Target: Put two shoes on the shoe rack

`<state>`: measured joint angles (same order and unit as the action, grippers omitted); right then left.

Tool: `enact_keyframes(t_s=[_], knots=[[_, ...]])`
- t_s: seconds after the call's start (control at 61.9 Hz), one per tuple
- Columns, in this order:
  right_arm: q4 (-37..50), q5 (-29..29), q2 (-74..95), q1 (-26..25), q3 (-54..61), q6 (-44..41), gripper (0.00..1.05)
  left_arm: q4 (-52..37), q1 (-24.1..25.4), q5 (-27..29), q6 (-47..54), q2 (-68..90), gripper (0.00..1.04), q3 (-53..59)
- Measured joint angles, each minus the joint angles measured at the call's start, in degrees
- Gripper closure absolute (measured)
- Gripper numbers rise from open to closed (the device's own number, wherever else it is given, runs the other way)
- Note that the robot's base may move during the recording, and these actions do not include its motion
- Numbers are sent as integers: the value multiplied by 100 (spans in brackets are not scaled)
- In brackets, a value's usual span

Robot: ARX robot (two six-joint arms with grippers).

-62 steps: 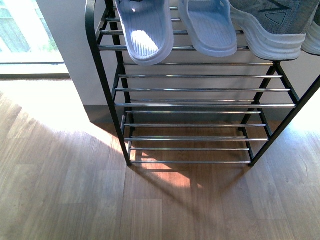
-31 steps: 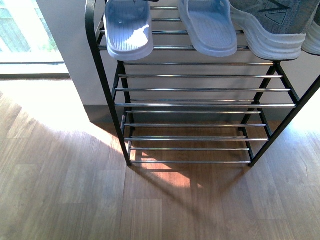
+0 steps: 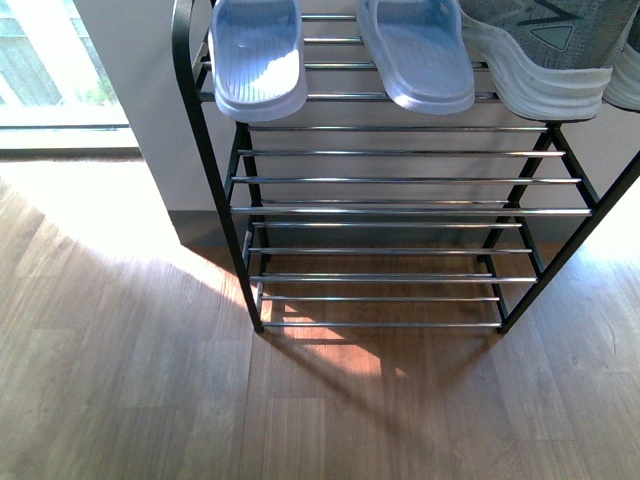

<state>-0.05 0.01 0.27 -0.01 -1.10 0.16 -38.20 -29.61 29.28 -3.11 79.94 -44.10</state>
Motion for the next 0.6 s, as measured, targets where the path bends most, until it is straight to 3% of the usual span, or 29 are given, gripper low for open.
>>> enact_keyframes(t_s=[0.113,0.323,0.356,0.598], knots=[[0,0,0,0,-2,0,9,-293,426,-411,155,-498,67,1161],[0,0,0,0,-2,0,9,-501,1043,-1062,227,-1537,102,2277],[0,0,0,0,0,0,9,-481,1574,-1609,249,-2319,104,3064],[0,0,0,0,-2,0,9,-138,2074,-2081,249,-3246,104,3661]])
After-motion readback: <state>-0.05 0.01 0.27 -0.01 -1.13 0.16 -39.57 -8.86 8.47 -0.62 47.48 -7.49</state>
